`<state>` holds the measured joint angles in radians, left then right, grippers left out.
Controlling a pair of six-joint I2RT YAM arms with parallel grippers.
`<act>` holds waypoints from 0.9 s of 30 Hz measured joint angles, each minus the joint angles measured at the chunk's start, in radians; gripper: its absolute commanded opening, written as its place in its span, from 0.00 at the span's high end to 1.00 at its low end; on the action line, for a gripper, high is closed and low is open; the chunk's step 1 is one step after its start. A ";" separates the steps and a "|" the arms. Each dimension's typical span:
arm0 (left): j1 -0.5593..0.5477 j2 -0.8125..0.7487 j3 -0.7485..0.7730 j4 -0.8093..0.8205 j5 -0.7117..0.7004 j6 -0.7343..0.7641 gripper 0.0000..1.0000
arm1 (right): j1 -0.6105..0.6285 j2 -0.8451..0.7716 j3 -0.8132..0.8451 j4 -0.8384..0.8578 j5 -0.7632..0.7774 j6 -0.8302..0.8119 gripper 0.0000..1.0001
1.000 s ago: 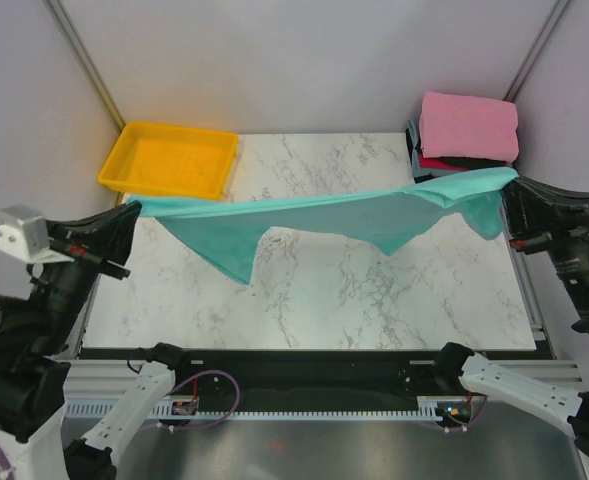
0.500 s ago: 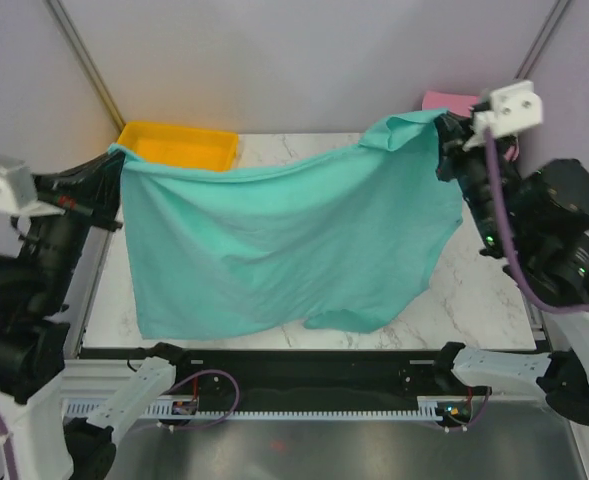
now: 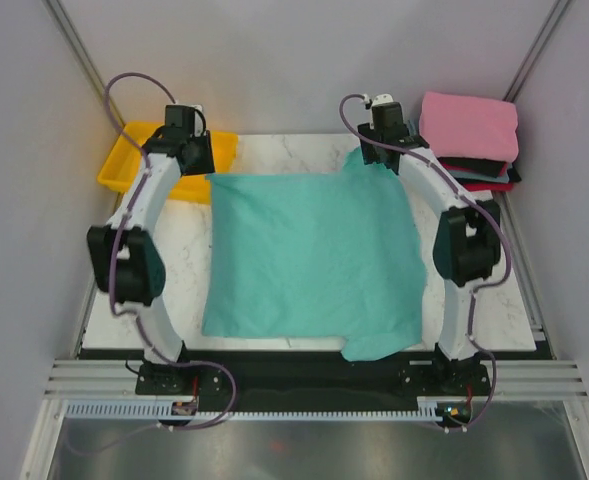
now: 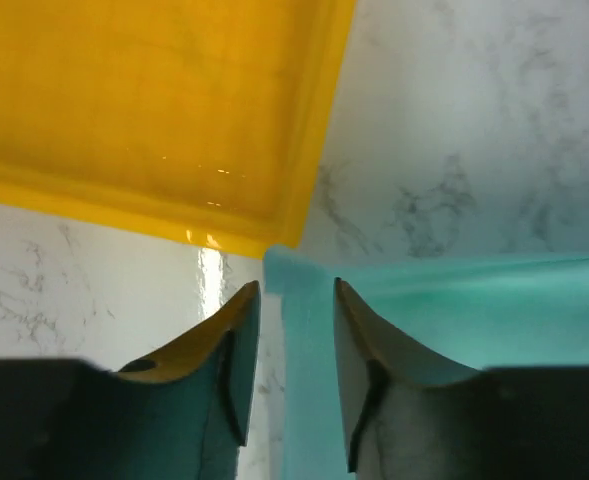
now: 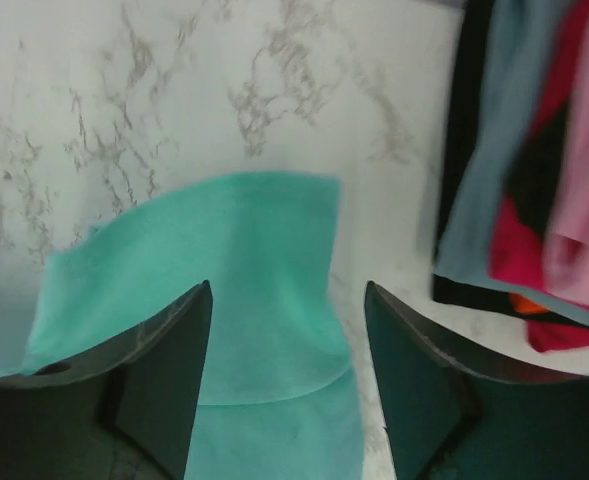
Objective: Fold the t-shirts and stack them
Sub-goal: Flatten the tshirt out
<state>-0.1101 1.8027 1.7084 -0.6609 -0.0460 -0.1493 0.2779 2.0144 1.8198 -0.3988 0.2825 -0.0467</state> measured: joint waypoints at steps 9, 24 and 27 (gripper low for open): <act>0.045 0.247 0.174 -0.206 0.025 -0.041 0.23 | 0.017 0.164 0.147 -0.121 -0.045 0.054 0.18; -0.066 -0.140 -0.374 -0.068 0.004 -0.201 0.31 | 0.016 -0.226 -0.461 -0.024 -0.213 0.255 0.17; -0.067 -0.045 -0.400 -0.062 0.013 -0.229 0.32 | 0.012 -0.135 -0.465 -0.027 -0.232 0.272 0.17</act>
<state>-0.1768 1.7573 1.3087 -0.7231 -0.0326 -0.3779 0.2901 1.8793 1.3552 -0.4259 0.0509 0.2249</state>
